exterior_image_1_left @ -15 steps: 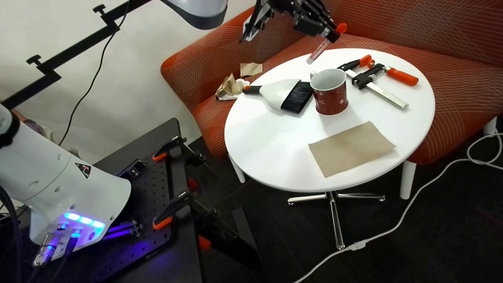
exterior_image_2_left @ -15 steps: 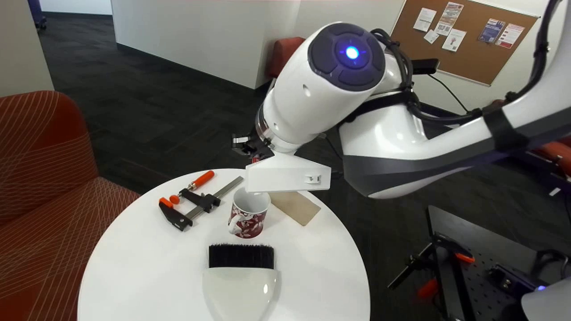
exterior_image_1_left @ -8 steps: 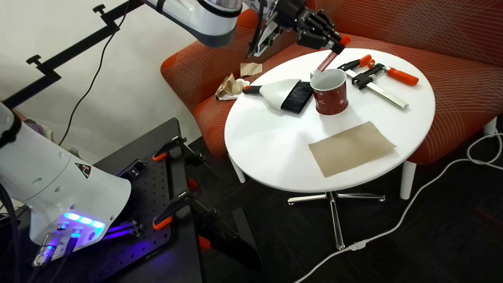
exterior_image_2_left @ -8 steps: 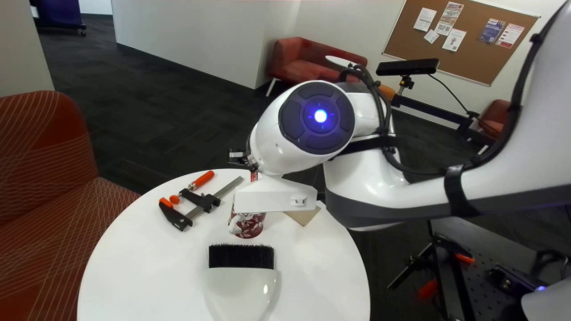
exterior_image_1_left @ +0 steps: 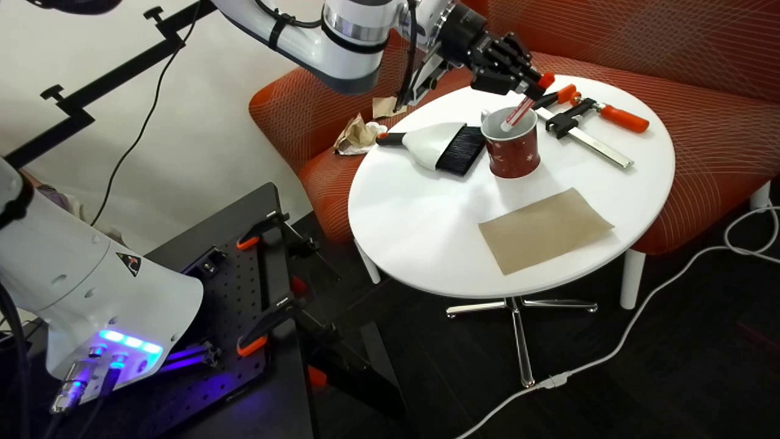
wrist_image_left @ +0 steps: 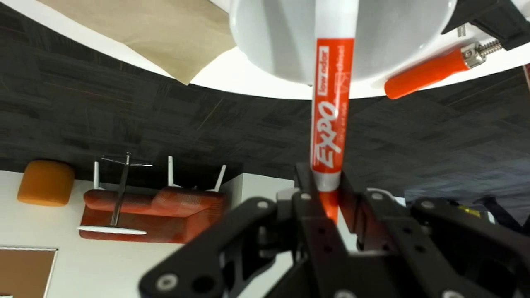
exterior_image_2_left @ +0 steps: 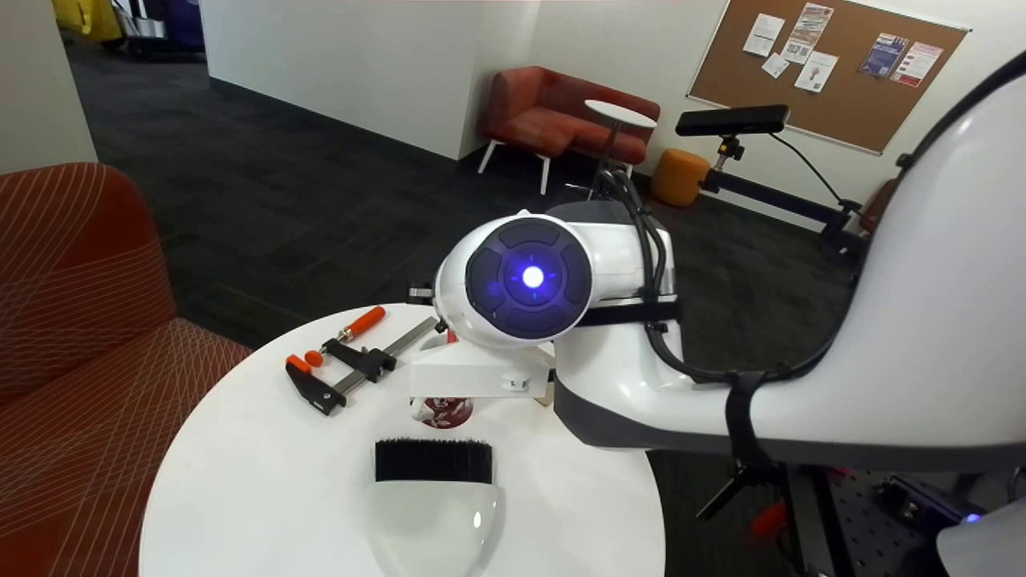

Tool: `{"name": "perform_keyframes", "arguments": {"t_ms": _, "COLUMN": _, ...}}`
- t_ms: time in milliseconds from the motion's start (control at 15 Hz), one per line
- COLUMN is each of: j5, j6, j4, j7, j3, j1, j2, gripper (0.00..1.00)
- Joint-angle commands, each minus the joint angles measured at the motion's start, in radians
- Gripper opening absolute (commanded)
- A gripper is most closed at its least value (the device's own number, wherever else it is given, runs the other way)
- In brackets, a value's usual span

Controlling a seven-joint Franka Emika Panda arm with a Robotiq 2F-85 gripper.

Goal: Place the red marker inside the maroon mug, take the marker out of the mug then move the mug to the left

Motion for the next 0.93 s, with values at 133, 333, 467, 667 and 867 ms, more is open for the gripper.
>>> {"name": "perform_keyframes", "arguments": {"t_ms": 133, "j5": 0.065, "j6": -0.052, "j4": 0.037, "j7": -0.006, "j3": -0.022, "j1": 0.032, "j2": 0.074, "gripper": 0.44}}
{"name": "perform_keyframes", "arguments": {"t_ms": 333, "j5": 0.084, "j6": -0.050, "j4": 0.026, "j7": -0.014, "j3": -0.028, "j1": 0.041, "j2": 0.068, "gripper": 0.58}}
{"name": "perform_keyframes", "arguments": {"t_ms": 467, "j5": 0.089, "j6": -0.041, "j4": 0.009, "j7": -0.025, "j3": -0.034, "j1": 0.045, "j2": 0.048, "gripper": 0.74}}
{"name": "perform_keyframes", "arguments": {"t_ms": 667, "j5": 0.088, "j6": -0.030, "j4": -0.021, "j7": -0.050, "j3": -0.051, "j1": 0.054, "j2": 0.014, "gripper": 0.98}}
{"name": "perform_keyframes", "arguments": {"t_ms": 867, "j5": 0.075, "j6": 0.008, "j4": -0.071, "j7": -0.132, "j3": -0.047, "j1": 0.043, "j2": -0.063, "gripper": 1.00}}
